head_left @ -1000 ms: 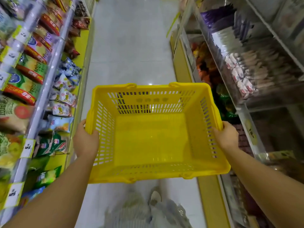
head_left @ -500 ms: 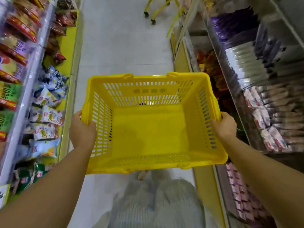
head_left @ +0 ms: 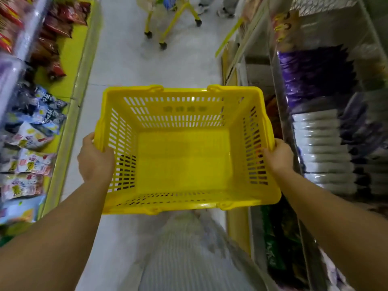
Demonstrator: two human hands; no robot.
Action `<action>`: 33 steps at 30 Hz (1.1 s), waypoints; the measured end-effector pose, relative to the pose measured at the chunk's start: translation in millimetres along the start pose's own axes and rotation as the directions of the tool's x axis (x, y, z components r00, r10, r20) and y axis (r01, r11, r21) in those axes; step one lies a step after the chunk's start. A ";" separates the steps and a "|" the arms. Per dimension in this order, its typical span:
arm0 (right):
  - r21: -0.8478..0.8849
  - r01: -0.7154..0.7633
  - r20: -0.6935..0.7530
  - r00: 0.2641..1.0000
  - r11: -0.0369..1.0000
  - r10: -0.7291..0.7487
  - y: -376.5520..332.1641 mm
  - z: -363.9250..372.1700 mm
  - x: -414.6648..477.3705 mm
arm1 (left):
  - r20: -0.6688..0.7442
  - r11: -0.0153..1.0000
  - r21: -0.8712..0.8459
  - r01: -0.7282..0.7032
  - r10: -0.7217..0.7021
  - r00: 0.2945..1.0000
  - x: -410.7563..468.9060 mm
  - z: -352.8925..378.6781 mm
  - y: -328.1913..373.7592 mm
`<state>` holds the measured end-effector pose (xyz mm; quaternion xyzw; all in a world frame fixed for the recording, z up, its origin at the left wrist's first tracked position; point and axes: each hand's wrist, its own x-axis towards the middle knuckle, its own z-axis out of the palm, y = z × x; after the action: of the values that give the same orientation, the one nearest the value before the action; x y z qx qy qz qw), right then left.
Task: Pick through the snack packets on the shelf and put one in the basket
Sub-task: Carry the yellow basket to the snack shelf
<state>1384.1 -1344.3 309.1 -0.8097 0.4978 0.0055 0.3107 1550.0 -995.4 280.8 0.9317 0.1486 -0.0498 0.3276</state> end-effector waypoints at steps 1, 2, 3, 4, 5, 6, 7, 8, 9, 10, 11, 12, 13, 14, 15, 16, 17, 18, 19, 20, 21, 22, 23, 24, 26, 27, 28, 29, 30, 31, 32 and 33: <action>0.002 0.001 0.001 1.000 1.000 -0.001 -5.2 -2.5 14.6 | -0.013 1.000 0.004 0.003 -0.003 1.000 4.9 6.7 10.1; 0.005 -0.003 0.005 1.000 1.000 0.003 -10.3 -4.5 28.3 | -0.021 1.000 0.008 0.002 -0.001 1.000 9.8 12.5 19.5; 0.011 -0.011 0.010 1.000 1.000 0.011 -15.1 -5.8 41.5 | -0.027 1.000 0.008 -0.004 0.004 1.000 15.2 18.2 28.4; 0.018 -0.018 0.015 1.000 1.000 0.018 -19.1 -6.3 54.5 | -0.031 1.000 0.005 -0.008 0.009 0.999 20.9 24.4 36.9; 0.021 -0.023 0.020 1.000 1.000 0.022 -23.0 -5.9 67.4 | -0.036 1.000 0.005 -0.010 0.010 0.999 27.3 31.1 45.6; 0.020 -0.026 0.022 0.999 0.999 0.026 -26.7 -4.4 79.7 | -0.042 1.000 0.010 -0.011 0.011 0.999 34.7 38.1 53.9; 0.021 -0.028 0.024 0.999 0.999 0.028 -30.0 -1.9 91.7 | -0.049 1.000 0.017 -0.011 0.012 0.999 42.4 45.5 61.8; 0.027 -0.027 0.026 0.999 0.999 0.026 -33.1 1.5 103.7 | -0.058 1.000 0.022 -0.012 0.013 0.998 50.9 53.3 69.0; 0.036 -0.023 0.031 0.999 0.999 0.022 -36.0 6.1 116.1 | -0.067 1.000 0.025 -0.013 0.015 0.998 60.3 61.4 75.7; 0.047 -0.023 0.035 0.999 0.999 0.022 -39.0 11.3 128.3 | -0.074 0.999 0.029 -0.019 0.021 0.997 70.5 69.7 81.7; 0.056 -0.029 0.034 0.999 0.998 0.027 -42.0 17.0 140.8 | -0.078 0.999 0.032 -0.029 0.032 0.996 81.1 78.4 87.2; 0.061 -0.037 0.031 0.999 0.997 0.035 -45.3 23.7 154.0 | -0.083 0.998 0.036 -0.042 0.045 0.996 92.1 87.7 92.2; 0.063 -0.047 0.027 0.999 0.997 0.045 -49.0 31.6 167.3 | -0.087 0.998 0.043 -0.052 0.055 0.995 104.0 96.9 96.1; 0.062 -0.059 0.022 0.998 0.996 0.058 -52.8 40.4 180.3 | -0.090 0.997 0.051 -0.056 0.060 0.994 116.6 106.8 99.5; 0.062 -0.072 0.014 0.997 0.995 0.071 -56.6 50.4 193.5 | -0.091 0.997 0.055 -0.056 0.061 0.994 130.2 117.2 101.7; 0.059 -0.084 0.007 0.996 0.995 0.084 -60.7 61.3 206.9 | -0.089 0.997 0.052 -0.058 0.063 0.994 144.5 128.3 103.5; 0.052 -0.096 0.005 0.995 0.994 0.096 -64.7 72.4 219.9 | -0.080 0.997 0.044 -0.060 0.064 0.995 159.1 140.1 104.7; 0.044 -0.107 0.010 0.994 0.993 0.107 -68.3 83.7 232.9 | -0.068 0.998 0.037 -0.060 0.062 0.996 173.7 152.0 105.4; 0.035 -0.118 0.014 0.993 0.992 0.117 -71.3 96.0 247.2 | -0.062 0.998 0.036 -0.055 0.057 0.996 188.8 164.4 106.6; 0.024 -0.125 0.014 0.992 0.992 0.125 -73.9 108.2 262.2 | -0.060 0.998 0.043 -0.052 0.055 0.997 204.2 177.4 108.3; 0.006 -0.134 0.011 0.991 0.991 0.134 -75.8 120.0 276.8 | -0.056 0.997 0.054 -0.055 0.058 0.997 219.3 190.7 110.0; -0.014 -0.145 0.006 0.989 0.989 0.145 -76.9 132.2 291.2 | -0.050 0.996 0.061 -0.062 0.065 0.997 234.0 204.6 111.6; -0.030 -0.157 0.001 0.988 0.987 0.157 -77.8 144.5 305.8 | -0.043 0.995 0.066 -0.069 0.072 0.996 248.9 219.1 113.8; -0.040 -0.171 -0.002 0.985 0.984 0.171 -78.3 157.0 319.9 | -0.032 0.995 0.077 -0.070 0.073 0.997 263.5 234.2 116.0; -0.053 -0.185 -0.004 0.983 0.981 0.185 -76.9 183.1 345.3 | -0.008 0.992 0.108 -0.063 0.064 0.998 290.7 264.1 116.7; -0.052 -0.186 -0.010 0.983 0.981 0.186 -75.4 197.0 356.5 | 0.002 0.991 0.113 -0.071 0.072 0.997 302.8 278.7 115.4; -0.047 -0.189 -0.018 0.982 0.981 0.188 -73.3 210.7 366.8 | 0.014 0.990 0.117 -0.082 0.081 0.997 314.0 293.3 113.4; -0.040 -0.198 -0.028 0.980 0.979 0.197 -70.4 224.5 375.7 | 0.027 0.988 0.127 -0.088 0.086 0.996 324.2 307.3 110.4; -0.030 -0.212 -0.040 0.977 0.977 0.211 -66.7 237.8 383.4 | 0.043 0.986 0.139 -0.091 0.086 0.995 333.9 321.4 106.5; -0.015 -0.229 -0.057 0.972 0.973 0.228 -62.6 251.0 390.6 | 0.062 0.985 0.148 -0.094 0.086 0.994 343.3 335.6 101.6; -0.001 -0.247 -0.073 0.966 0.969 0.246 -57.9 263.7 397.5 | 0.087 0.983 0.153 -0.099 0.086 0.992 351.9 349.8 96.2; 0.008 -0.264 -0.085 0.961 0.964 0.264 -52.6 275.2 403.8 | 0.118 0.982 0.156 -0.105 0.087 0.989 359.3 363.6 90.5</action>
<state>1713.0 -1512.1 -15.3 -0.7361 0.6141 0.0131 0.2844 1921.3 -1202.1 -17.4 0.9572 0.0803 -0.0975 0.2606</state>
